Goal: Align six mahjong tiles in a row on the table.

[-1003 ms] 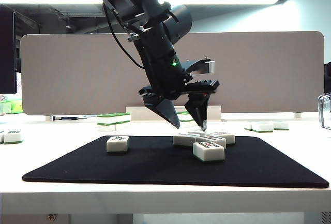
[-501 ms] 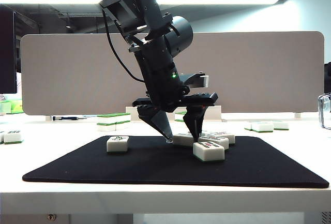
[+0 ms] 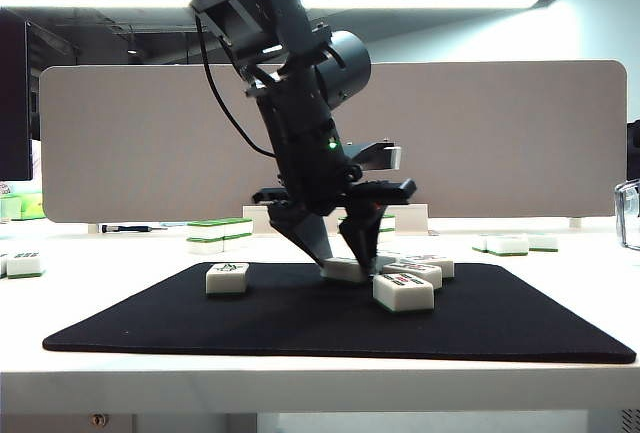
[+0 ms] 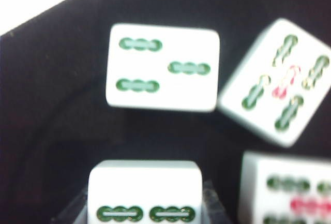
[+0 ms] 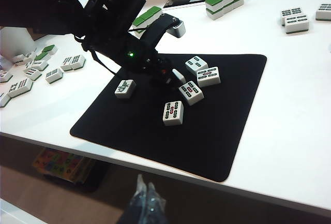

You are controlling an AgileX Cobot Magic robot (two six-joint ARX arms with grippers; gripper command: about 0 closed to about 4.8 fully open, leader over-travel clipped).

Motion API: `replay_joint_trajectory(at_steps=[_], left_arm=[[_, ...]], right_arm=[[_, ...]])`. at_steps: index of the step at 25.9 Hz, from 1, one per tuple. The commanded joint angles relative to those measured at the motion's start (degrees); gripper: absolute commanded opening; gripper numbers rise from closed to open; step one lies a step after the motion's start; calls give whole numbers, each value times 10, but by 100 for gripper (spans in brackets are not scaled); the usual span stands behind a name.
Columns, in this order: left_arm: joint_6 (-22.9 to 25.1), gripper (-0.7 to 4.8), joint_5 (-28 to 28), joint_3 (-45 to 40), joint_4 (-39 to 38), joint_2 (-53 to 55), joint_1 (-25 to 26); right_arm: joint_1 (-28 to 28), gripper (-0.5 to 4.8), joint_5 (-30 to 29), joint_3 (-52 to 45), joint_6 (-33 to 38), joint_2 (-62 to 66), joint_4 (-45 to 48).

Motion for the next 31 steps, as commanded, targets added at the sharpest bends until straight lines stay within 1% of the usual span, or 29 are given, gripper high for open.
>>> replay_joint_trajectory(at_steps=[1, 3, 4, 10, 13, 14, 16, 17, 19, 23, 26, 31], left_arm=[[99, 206, -2, 2, -47, -32, 5], [165, 206, -2, 2, -75, -49, 7], [223, 206, 0, 2, -100, -62, 14], [379, 206, 9, 1, -189, -71, 30], [450, 210, 20, 0, -228, -70, 43], [465, 211, 20, 0, -232, -70, 47], [478, 211, 41, 0, -232, -70, 58], [479, 211, 73, 0, -228, -69, 68], [483, 211, 104, 0, -218, -64, 75], [483, 210, 105, 0, -194, -61, 76], [483, 210, 106, 0, -191, -52, 77], [487, 210, 85, 0, -184, -42, 77]], right_arm=[[1, -1, 0, 2, -2, -7, 7], [1, -1, 2, 2, -2, -7, 7], [1, -1, 2, 2, -2, -7, 7], [1, -1, 2, 2, -2, -7, 7], [1, -1, 2, 2, -2, -7, 7], [1, -1, 2, 2, -2, -7, 7], [1, -1, 2, 2, -2, -7, 7], [1, -1, 2, 2, -2, -7, 7], [1, -1, 2, 2, -2, -7, 7], [1, -1, 1, 2, -1, -7, 7], [1, -1, 1, 2, -1, -7, 7], [1, -1, 2, 2, -1, -7, 6]])
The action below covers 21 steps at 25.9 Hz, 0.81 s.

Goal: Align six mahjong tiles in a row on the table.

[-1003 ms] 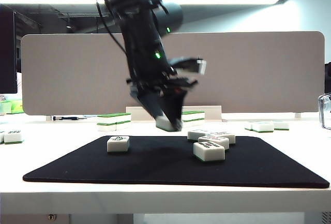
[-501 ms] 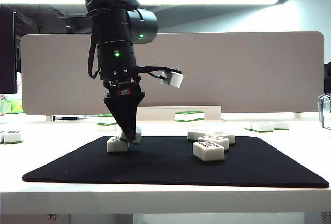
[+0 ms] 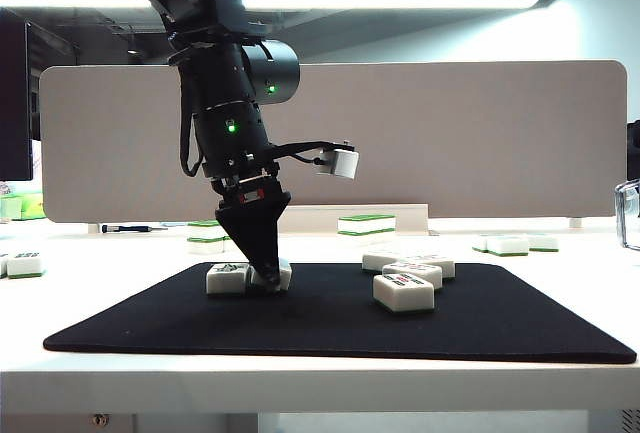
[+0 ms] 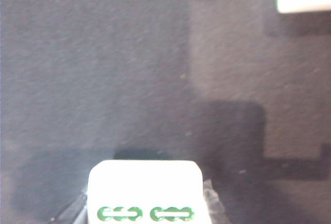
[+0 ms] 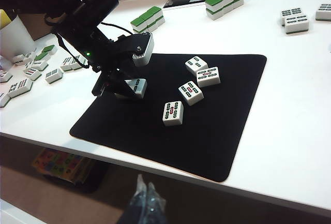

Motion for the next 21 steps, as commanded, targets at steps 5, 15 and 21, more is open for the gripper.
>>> replay_joint_trajectory(at_steps=[5, 15, 21], left_arm=[[3, 216, -16, 2, 5, -3, 3], [-175, 291, 33, 76, 12, -4, -1], [-379, 286, 64, 88, 226, 28, -25]], right_arm=[[1, -1, 1, 2, -1, -7, 6], [1, -1, 1, 2, -2, -7, 6], [1, -1, 1, 2, -2, -7, 2]])
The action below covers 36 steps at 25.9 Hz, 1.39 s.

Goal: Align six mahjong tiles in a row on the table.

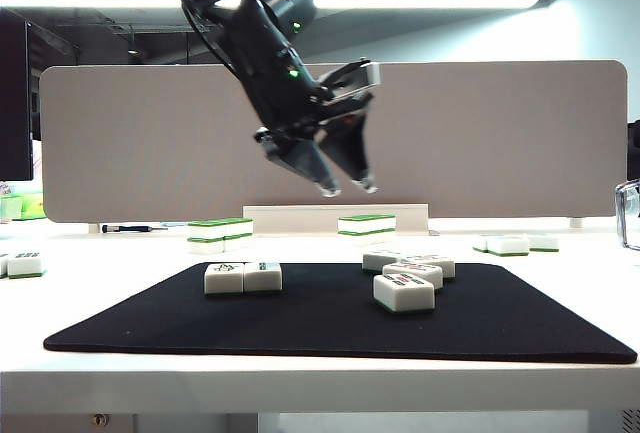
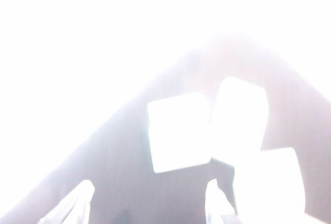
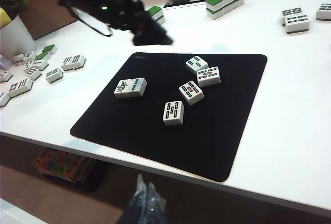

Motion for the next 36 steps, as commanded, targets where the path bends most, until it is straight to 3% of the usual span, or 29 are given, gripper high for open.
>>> replay_joint_trajectory(at_steps=[1, 8, 13, 16, 30, 36], left_arm=[[-26, 286, -2, 0, 65, 25, -23], [-59, 287, -88, 0, 129, 73, -50], [-75, 292, -88, 0, 123, 84, -49], [-83, 322, -86, 0, 116, 87, -49], [-83, 322, -87, 0, 82, 100, -50], [-83, 268, -87, 0, 85, 101, -50]], right_arm=[[1, -1, 1, 2, -2, -7, -1], [1, -1, 1, 2, -2, -7, -4], [1, -1, 1, 2, -2, -7, -5], [1, -1, 2, 2, -2, -7, -5], [1, -1, 16, 2, -2, -7, -5], [1, -1, 16, 2, -2, -7, -5]])
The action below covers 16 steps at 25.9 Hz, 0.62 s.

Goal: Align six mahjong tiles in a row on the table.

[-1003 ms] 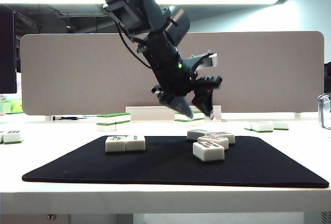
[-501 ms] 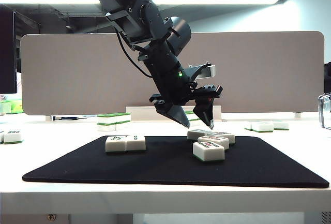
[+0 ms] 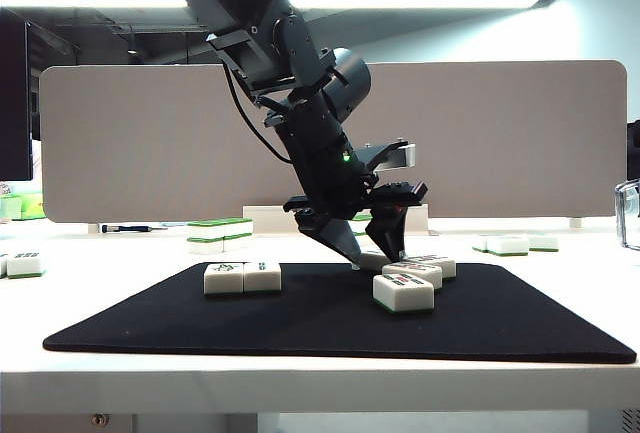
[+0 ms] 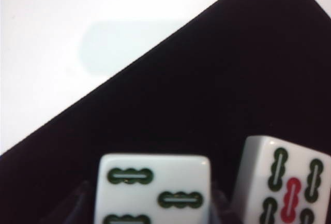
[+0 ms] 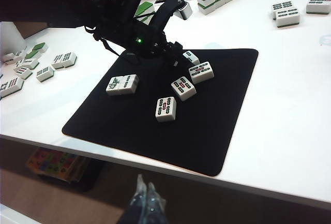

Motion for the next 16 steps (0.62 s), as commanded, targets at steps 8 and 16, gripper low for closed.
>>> replay_joint_trajectory(at_steps=[8, 16], left_arm=[[0, 268, 0, 13, -17, -6, -1], [64, 140, 1, 69, -105, -26, 1]], right_arm=[[1, -1, 1, 2, -2, -7, 6], [1, -1, 2, 2, -2, -7, 6]])
